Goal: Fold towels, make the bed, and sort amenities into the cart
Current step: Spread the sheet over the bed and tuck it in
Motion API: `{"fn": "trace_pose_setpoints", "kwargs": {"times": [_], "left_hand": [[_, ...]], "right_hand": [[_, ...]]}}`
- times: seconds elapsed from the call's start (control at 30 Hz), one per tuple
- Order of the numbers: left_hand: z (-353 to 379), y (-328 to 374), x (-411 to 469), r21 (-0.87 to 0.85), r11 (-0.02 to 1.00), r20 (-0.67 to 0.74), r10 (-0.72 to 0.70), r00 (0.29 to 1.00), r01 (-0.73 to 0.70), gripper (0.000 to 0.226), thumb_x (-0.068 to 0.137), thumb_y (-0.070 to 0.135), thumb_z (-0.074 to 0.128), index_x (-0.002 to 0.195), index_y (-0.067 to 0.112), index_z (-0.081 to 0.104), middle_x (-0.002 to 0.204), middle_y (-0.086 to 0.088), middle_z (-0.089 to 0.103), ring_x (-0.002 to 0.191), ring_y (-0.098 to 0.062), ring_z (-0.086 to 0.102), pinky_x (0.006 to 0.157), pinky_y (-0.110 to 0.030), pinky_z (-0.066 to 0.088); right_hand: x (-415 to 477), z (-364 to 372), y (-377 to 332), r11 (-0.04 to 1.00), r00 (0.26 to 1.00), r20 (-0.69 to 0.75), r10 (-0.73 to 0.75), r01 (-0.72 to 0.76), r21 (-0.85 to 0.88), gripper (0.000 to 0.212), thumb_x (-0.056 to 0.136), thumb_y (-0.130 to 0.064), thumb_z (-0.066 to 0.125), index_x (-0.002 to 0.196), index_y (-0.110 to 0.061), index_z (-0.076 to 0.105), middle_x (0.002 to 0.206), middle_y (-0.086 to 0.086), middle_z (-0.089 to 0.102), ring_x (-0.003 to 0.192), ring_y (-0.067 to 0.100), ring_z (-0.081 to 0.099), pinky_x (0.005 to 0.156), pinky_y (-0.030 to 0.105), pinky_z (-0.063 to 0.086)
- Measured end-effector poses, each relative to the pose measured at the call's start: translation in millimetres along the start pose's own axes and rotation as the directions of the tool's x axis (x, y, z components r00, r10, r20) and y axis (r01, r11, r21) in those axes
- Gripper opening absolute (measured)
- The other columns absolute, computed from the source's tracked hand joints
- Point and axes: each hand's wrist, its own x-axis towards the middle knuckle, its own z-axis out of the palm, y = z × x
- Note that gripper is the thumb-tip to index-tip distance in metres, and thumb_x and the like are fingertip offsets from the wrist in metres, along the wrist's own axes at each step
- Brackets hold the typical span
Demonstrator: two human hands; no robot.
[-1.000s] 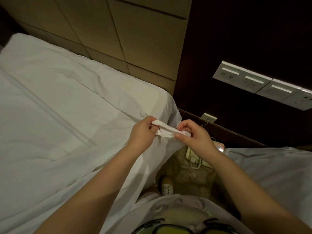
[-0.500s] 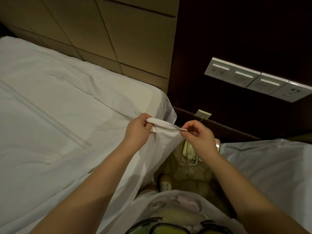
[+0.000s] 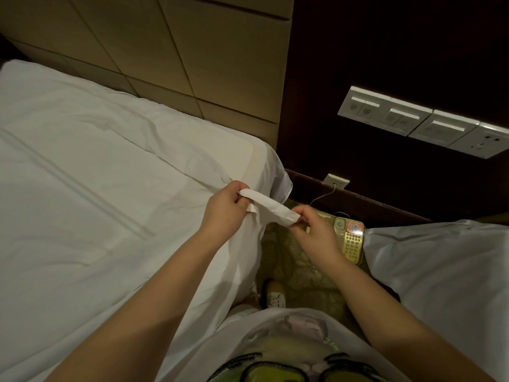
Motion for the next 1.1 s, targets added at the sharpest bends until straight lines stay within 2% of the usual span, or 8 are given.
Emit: {"fn": "trace_pose_setpoints", "kwargs": {"times": [0.2, 0.33, 0.5, 0.63, 0.7, 0.83, 0.93, 1.1], "left_hand": [[-16, -5, -3, -0.076, 0.997, 0.024, -0.001, 1.000, 0.003, 0.028, 0.093, 0.006, 0.047, 0.077, 0.026, 0.059, 0.081, -0.001, 0.062, 0.086, -0.027, 0.061, 0.086, -0.047, 0.050], [-21, -9, -4, -0.073, 0.996, 0.070, 0.059, 0.996, -0.054, 0.026, 0.091, 0.005, 0.050, 0.077, 0.024, 0.061, 0.072, 0.005, 0.061, 0.076, -0.017, 0.057, 0.081, -0.043, 0.050], [-23, -8, -7, -0.022, 0.995, 0.107, 0.098, 0.989, -0.096, 0.031, 0.092, 0.006, 0.051, 0.074, 0.030, 0.060, 0.072, 0.007, 0.060, 0.072, -0.011, 0.054, 0.070, -0.025, 0.042], [-23, -10, -6, 0.004, 0.997, 0.073, 0.077, 0.994, -0.077, 0.034, 0.091, 0.004, 0.049, 0.075, 0.033, 0.058, 0.079, 0.005, 0.063, 0.080, -0.016, 0.059, 0.071, -0.026, 0.045], [-23, -10, -4, 0.010, 0.998, 0.056, 0.060, 0.997, -0.061, 0.033, 0.092, 0.005, 0.048, 0.076, 0.032, 0.058, 0.080, 0.003, 0.064, 0.083, -0.020, 0.060, 0.074, -0.031, 0.047], [-22, -7, -2, 0.028, 0.999, 0.013, 0.034, 0.999, -0.035, 0.023, 0.093, 0.007, 0.047, 0.084, 0.023, 0.060, 0.079, 0.002, 0.062, 0.085, -0.023, 0.060, 0.074, -0.031, 0.045], [-20, -5, -1, 0.023, 1.000, -0.004, 0.020, 1.000, -0.019, 0.019, 0.094, 0.008, 0.046, 0.088, 0.019, 0.061, 0.087, -0.003, 0.065, 0.089, -0.025, 0.062, 0.080, -0.037, 0.049], [-15, -5, -1, 0.063, 0.997, 0.006, 0.035, 0.999, -0.036, 0.017, 0.095, 0.012, 0.047, 0.090, 0.020, 0.061, 0.084, 0.000, 0.063, 0.088, -0.024, 0.061, 0.072, -0.028, 0.046]], "right_hand": [[10, -13, -7, 0.974, 0.984, -0.169, 0.053, -0.013, 0.228, 0.023, 0.089, -0.002, 0.059, 0.079, -0.022, 0.051, 0.086, -0.005, 0.062, 0.084, 0.005, 0.062, 0.070, 0.017, 0.050], [18, -22, -15, 0.974, 0.996, -0.075, 0.051, -0.033, 0.225, 0.023, 0.089, -0.001, 0.058, 0.079, -0.021, 0.060, 0.091, -0.002, 0.064, 0.090, 0.012, 0.062, 0.077, 0.020, 0.050], [23, -16, -24, 0.963, 0.993, -0.033, 0.114, -0.102, 0.249, 0.025, 0.091, -0.005, 0.057, 0.082, -0.026, 0.066, 0.105, -0.001, 0.065, 0.100, 0.013, 0.058, 0.073, 0.013, 0.045], [18, -13, -29, 0.937, 0.986, 0.031, 0.165, -0.167, 0.308, 0.034, 0.092, 0.001, 0.049, 0.078, -0.021, 0.071, 0.101, 0.005, 0.066, 0.102, 0.027, 0.060, 0.080, 0.025, 0.054], [14, -15, -32, 0.912, 0.990, 0.058, 0.129, -0.141, 0.386, 0.030, 0.093, -0.004, 0.050, 0.078, -0.017, 0.073, 0.098, 0.010, 0.067, 0.101, 0.025, 0.060, 0.087, 0.028, 0.051], [-1, -18, -37, 0.953, 0.994, 0.106, -0.015, -0.018, 0.303, 0.013, 0.088, -0.017, 0.062, 0.082, -0.025, 0.068, 0.091, -0.006, 0.065, 0.085, 0.002, 0.060, 0.069, 0.007, 0.046], [-6, -15, -34, 0.992, 0.996, 0.044, -0.078, 0.073, 0.101, 0.019, 0.080, -0.019, 0.073, 0.080, -0.035, 0.063, 0.089, -0.013, 0.062, 0.081, -0.002, 0.057, 0.067, 0.004, 0.044], [-7, -9, -31, 0.988, 0.983, -0.170, -0.069, 0.091, 0.122, 0.024, 0.086, -0.023, 0.067, 0.063, -0.023, 0.061, 0.075, 0.001, 0.062, 0.066, 0.002, 0.055, 0.060, 0.007, 0.042]]}}
